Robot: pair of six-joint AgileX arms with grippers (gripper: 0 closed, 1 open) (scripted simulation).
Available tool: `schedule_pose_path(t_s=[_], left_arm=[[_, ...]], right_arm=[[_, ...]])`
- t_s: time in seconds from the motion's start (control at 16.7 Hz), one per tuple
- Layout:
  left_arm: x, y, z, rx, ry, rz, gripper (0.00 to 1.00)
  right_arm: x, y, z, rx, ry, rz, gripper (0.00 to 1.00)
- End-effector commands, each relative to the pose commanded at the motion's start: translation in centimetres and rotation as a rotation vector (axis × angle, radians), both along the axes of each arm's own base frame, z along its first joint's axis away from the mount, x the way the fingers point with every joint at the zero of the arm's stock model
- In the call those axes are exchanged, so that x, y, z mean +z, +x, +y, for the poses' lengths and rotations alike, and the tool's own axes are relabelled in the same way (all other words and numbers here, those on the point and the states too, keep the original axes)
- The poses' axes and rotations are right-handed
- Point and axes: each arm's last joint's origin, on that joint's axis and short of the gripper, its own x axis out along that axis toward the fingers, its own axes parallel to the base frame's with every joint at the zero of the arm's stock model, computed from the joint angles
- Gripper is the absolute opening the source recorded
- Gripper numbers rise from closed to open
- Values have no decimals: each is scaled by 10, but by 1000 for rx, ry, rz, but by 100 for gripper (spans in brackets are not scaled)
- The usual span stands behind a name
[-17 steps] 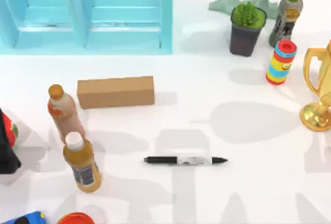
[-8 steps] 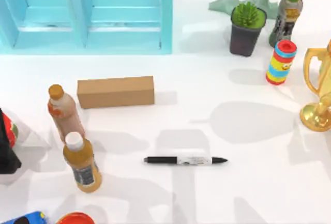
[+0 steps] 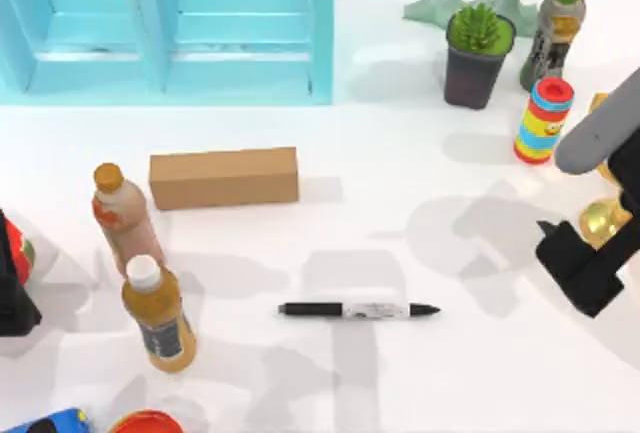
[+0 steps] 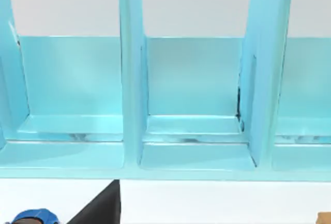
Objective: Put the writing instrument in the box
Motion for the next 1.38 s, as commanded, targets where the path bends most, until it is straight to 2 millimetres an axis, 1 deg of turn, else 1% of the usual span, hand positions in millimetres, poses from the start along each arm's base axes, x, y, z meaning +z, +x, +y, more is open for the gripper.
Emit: schedule_pose_path(t_s=[0.18,0.3,0.48,0.66,0.78,0.84,1.2,1.26,1.38], left_arm=[[0,0,0,0,0,0,100],[0,0,0,0,0,0,100],[0,0,0,0,0,0,100],[0,0,0,0,0,0,100],[0,0,0,0,0,0,100],[0,0,0,0,0,0,100],[0,0,0,0,0,0,100],[0,0,0,0,0,0,100],[0,0,0,0,0,0,100]], right_arm=[[-27,31,57,190,-259,257,100],[-48,43,94,315,-398,376,100],[-70,51,145,473,-534,457,100],[-79,53,181,578,-590,453,100],[-78,53,195,619,-600,432,100],[-78,52,199,630,-602,424,100],[-78,53,199,630,-601,422,100],[-83,54,199,633,-603,424,100],[-101,59,201,635,-606,426,100]])
